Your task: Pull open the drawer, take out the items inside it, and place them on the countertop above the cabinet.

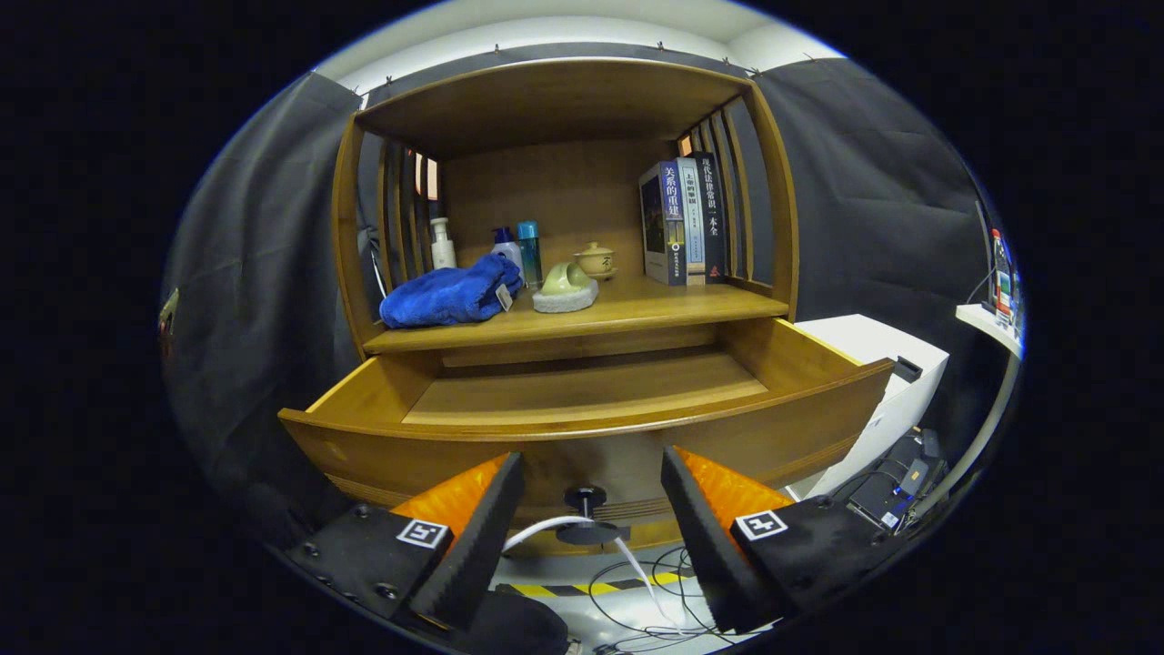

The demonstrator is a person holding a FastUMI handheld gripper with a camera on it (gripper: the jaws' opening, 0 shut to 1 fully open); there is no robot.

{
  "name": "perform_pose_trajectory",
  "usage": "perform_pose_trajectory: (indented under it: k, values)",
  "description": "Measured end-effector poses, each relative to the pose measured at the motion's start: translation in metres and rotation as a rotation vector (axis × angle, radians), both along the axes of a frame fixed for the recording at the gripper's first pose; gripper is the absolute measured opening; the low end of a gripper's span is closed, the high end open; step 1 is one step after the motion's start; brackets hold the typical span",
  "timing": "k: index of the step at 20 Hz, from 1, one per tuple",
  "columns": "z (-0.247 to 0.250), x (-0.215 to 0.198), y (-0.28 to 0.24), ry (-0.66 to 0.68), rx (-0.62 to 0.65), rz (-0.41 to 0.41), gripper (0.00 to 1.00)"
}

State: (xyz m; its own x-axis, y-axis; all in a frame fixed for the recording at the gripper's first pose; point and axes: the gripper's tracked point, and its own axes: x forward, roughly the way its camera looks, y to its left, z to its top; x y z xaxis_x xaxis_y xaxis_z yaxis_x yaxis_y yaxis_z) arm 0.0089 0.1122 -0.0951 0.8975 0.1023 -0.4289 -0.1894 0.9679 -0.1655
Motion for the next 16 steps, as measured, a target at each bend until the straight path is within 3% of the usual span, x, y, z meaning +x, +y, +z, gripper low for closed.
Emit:
perform_pose_trajectory:
  k: [16]
  values:
    - [-0.007,0.016,0.016,0.005,-0.005,0.004,0.98]
